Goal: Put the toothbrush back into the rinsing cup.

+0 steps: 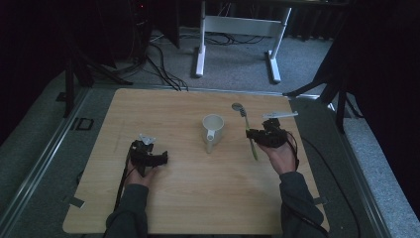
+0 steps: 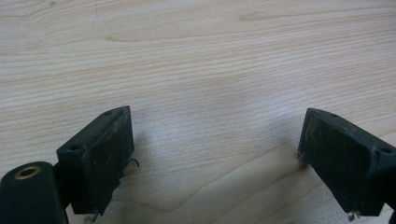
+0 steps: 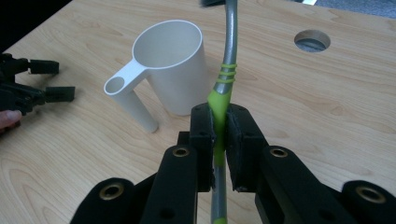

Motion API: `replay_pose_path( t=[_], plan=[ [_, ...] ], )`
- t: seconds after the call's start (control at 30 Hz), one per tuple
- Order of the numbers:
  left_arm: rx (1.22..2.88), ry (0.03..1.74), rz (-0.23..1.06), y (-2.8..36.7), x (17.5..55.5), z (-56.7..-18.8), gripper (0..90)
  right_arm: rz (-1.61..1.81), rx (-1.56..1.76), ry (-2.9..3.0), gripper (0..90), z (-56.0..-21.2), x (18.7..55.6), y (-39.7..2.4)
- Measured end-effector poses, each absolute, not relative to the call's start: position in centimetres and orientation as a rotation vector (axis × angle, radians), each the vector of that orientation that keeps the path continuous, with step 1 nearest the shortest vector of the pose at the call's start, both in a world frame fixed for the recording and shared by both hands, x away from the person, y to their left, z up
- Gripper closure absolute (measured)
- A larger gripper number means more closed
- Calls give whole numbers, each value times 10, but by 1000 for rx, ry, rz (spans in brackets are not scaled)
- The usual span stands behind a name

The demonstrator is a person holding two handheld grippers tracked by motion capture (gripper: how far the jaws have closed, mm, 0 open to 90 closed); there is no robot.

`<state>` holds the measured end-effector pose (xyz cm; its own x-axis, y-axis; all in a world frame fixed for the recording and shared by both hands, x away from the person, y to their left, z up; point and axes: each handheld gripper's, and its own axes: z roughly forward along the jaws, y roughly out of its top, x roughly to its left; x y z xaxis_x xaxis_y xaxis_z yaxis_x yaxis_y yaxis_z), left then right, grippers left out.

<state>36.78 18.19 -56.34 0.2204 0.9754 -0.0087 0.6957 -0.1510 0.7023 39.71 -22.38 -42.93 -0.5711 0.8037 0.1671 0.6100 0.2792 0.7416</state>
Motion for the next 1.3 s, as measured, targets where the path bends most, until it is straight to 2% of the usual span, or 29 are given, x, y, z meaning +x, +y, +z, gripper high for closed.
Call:
replay_pose_path(
  t=[1.3],
  plan=[
    [1919,1534,619,182,368,-563,108,1303,1240,2254,816,-420,401,-212]
  ],
)
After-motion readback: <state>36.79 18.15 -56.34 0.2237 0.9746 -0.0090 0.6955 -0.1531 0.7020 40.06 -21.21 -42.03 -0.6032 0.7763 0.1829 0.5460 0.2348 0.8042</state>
